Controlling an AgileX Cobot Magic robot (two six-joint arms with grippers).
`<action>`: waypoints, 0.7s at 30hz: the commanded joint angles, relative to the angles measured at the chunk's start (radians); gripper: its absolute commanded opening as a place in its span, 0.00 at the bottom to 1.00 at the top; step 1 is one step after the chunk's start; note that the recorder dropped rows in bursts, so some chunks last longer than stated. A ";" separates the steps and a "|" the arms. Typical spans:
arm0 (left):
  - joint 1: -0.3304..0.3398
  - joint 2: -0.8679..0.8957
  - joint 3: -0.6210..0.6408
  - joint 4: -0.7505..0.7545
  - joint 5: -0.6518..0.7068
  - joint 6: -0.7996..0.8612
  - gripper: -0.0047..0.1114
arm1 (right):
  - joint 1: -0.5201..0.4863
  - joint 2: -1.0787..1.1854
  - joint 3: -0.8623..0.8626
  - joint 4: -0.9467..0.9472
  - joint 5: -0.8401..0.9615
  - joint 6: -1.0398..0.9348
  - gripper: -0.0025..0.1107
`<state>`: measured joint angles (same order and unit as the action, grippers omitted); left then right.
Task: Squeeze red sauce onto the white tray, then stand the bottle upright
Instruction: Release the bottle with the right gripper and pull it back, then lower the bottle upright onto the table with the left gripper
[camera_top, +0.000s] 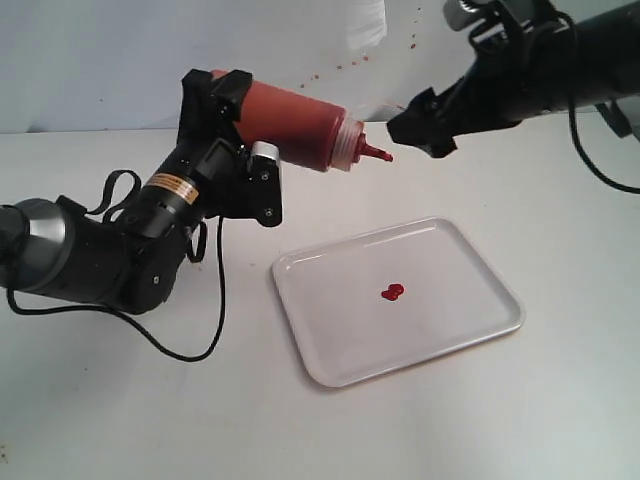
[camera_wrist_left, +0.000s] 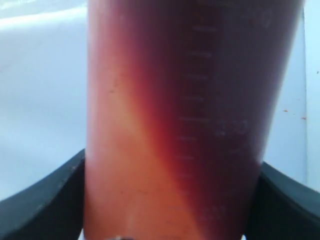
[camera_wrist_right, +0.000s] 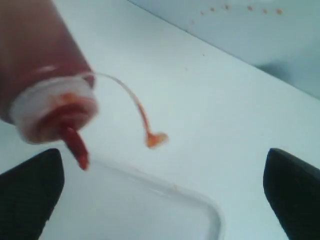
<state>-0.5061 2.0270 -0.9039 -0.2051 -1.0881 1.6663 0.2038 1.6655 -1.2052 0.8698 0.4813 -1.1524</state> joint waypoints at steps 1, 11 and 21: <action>0.000 -0.013 0.062 -0.026 -0.109 -0.197 0.04 | -0.086 -0.008 0.086 0.109 -0.037 -0.074 0.95; 0.129 -0.028 0.210 0.022 -0.133 -0.945 0.04 | -0.133 -0.008 0.218 0.655 0.081 -0.577 0.95; 0.392 -0.067 0.342 0.713 -0.133 -1.762 0.04 | -0.129 0.062 0.255 0.811 0.559 -0.799 0.95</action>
<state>-0.1731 1.9827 -0.5640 0.2479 -1.1503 0.0776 0.0764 1.6951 -0.9581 1.6662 0.9049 -1.9060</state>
